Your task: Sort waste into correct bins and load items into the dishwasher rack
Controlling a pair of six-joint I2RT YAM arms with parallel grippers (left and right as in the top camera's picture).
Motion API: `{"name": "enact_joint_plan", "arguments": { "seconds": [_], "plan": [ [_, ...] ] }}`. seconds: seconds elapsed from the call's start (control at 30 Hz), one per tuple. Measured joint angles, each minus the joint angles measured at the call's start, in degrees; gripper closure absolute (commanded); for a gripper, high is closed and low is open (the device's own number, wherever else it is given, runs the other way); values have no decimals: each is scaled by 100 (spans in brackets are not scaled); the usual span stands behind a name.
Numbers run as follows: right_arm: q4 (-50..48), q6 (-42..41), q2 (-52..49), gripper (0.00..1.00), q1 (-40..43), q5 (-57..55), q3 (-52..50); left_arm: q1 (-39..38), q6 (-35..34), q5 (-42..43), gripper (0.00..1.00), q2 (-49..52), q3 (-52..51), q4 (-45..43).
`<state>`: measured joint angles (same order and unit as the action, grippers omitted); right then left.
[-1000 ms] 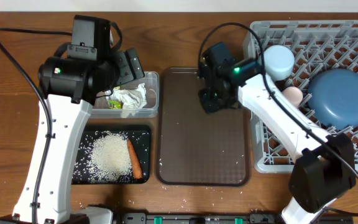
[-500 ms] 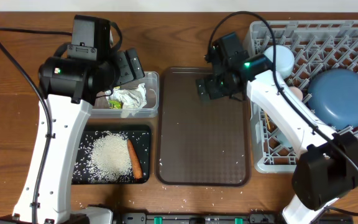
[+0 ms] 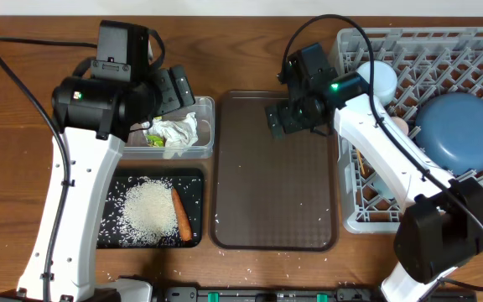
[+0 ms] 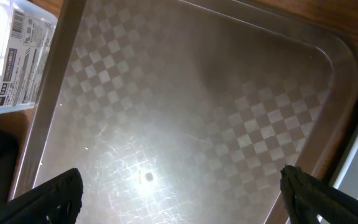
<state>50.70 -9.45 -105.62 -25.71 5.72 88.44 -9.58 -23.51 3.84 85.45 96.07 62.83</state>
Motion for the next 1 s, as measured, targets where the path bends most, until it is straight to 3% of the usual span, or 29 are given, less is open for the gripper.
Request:
{"name": "enact_joint_plan", "arguments": {
  "seconds": [0.53,0.8,1.0],
  "plan": [
    [-24,378,271,1,2,-479,-7,0,0,0,6,0,0,0],
    [-1060,719,2702,1,68,-1311,13,0,0,0,6,0,0,0],
    [-1163,850,4579,1,367,-1766,26,0,0,0,6,0,0,0]
  ]
}}
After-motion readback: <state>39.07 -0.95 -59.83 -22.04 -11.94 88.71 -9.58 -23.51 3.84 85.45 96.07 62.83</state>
